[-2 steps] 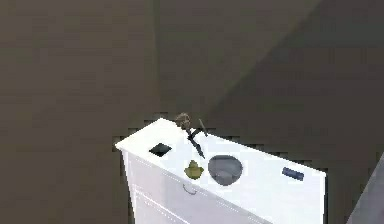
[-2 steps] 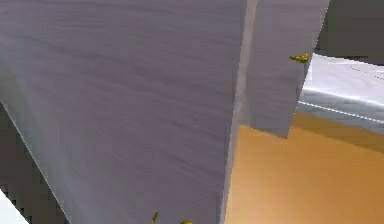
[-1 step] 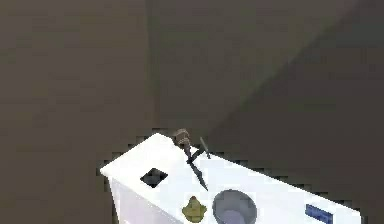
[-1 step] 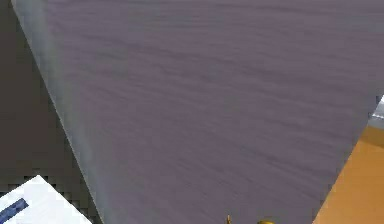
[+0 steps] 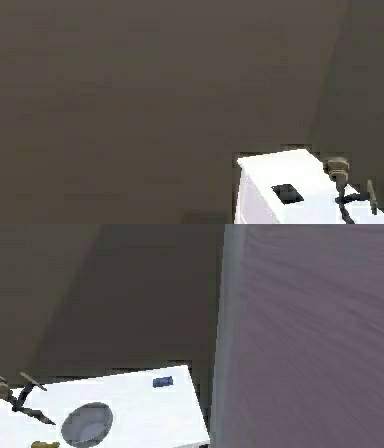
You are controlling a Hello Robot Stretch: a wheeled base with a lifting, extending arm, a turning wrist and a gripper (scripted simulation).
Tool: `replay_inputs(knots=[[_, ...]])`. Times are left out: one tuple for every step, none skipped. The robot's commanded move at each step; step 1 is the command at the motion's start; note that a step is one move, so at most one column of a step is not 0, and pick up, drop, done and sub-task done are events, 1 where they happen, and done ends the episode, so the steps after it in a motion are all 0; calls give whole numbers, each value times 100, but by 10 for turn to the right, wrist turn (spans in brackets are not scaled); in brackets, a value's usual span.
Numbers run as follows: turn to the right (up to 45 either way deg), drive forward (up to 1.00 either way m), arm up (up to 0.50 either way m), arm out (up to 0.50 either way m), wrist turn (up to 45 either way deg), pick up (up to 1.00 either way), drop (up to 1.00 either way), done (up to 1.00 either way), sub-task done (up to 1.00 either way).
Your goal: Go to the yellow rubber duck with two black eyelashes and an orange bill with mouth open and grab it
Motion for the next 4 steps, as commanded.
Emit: replay_inputs(knots=[[-360, 0, 0, 0, 0, 0, 0, 0, 0], [0, 0, 50, 0, 0, 0, 0, 0, 0], [0, 0, 38, 0, 0, 0, 0, 0, 0], [0, 0, 0, 18, 0, 0, 0, 0, 0]])
